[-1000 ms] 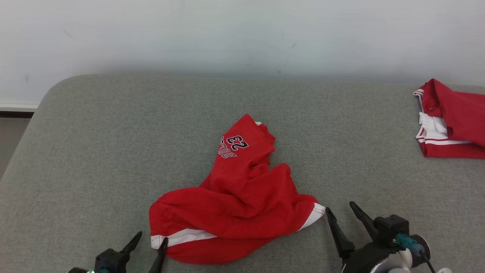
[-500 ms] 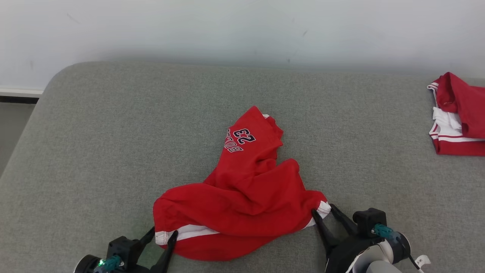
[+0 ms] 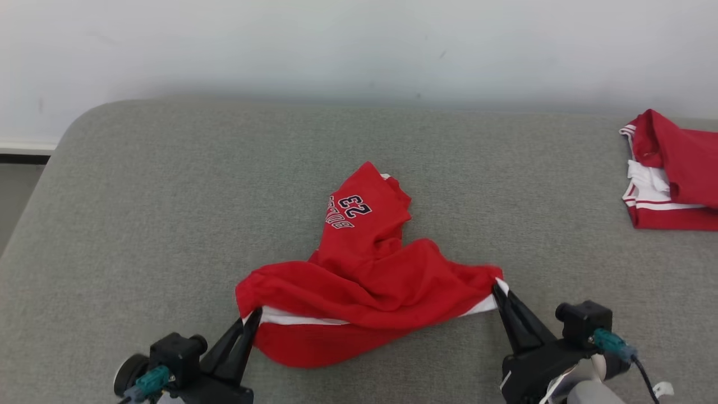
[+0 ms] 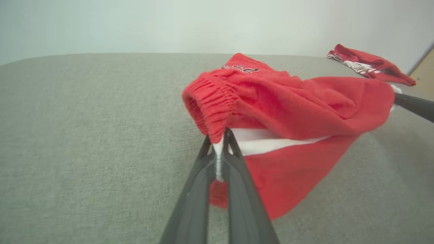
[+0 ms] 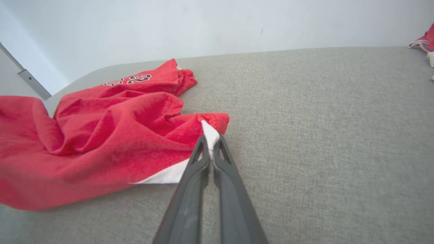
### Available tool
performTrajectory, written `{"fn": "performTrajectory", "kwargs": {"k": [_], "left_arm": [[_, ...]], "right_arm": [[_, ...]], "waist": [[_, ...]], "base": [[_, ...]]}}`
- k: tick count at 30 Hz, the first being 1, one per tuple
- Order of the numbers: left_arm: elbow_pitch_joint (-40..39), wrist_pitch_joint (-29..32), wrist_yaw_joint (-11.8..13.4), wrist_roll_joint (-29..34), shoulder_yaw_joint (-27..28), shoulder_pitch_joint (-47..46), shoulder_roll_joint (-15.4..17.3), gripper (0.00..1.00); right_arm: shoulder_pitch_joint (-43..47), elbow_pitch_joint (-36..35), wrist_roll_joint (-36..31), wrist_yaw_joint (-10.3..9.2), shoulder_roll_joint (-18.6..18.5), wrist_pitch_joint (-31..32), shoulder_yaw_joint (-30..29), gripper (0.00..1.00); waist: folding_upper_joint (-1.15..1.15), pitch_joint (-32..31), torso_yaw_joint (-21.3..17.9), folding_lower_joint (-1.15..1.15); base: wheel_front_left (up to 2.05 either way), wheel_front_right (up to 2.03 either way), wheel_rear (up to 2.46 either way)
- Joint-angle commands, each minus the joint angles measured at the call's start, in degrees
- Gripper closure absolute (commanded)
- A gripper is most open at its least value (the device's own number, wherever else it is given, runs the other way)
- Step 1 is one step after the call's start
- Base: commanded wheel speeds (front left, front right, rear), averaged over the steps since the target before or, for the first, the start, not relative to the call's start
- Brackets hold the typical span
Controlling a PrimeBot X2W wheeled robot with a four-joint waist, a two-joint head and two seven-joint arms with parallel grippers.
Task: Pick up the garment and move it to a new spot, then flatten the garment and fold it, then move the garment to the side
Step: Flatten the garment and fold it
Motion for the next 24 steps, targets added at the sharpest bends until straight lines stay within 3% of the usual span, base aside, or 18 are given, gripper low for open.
{"fn": "performTrajectory", "kwargs": {"k": [1, 10, 17, 20, 24], "left_arm": [[-2.1, -0.2, 0.1, 0.4, 0.3, -0.7, 0.5, 1.0], [-8.8, 1.6, 0.1, -4.0, -4.3, -16.2, 4.2, 1.0], [-8.4, 8.8, 0.1, -14.7, -6.6, -42.9, 6.1, 1.0], [-5.6, 11.6, 0.1, -16.2, -8.3, -55.3, 6.4, 1.0], [-0.7, 14.2, 0.1, -18.7, -9.2, -71.0, 6.5, 1.0]], "right_arm": [[-0.3, -2.0, 0.9, -0.18, -0.7, -0.3, 0.1, 1.0], [-12.1, -8.6, 5.6, -0.18, -3.1, 3.9, 0.9, 1.0], [-33.3, -8.4, 11.1, -0.18, -4.3, 13.4, -3.9, 1.0], [-44.6, -6.4, 10.2, -0.18, -5.0, 16.9, -4.7, 1.0], [-59.2, -1.4, 11.0, -0.18, -3.1, 21.1, -7.7, 1.0]], "waist": [[-0.01, -0.2, -1.0, 0.0], [-0.01, 3.2, -3.5, 0.0], [-0.01, 13.6, -5.8, 0.0], [-0.01, 18.8, -7.1, 0.0], [-0.01, 24.5, -9.2, 0.0]], "base": [[0.0, 0.0, 0.0], [0.0, 0.0, 0.0], [0.0, 0.0, 0.0], [0.0, 0.0, 0.0], [0.0, 0.0, 0.0]]}}
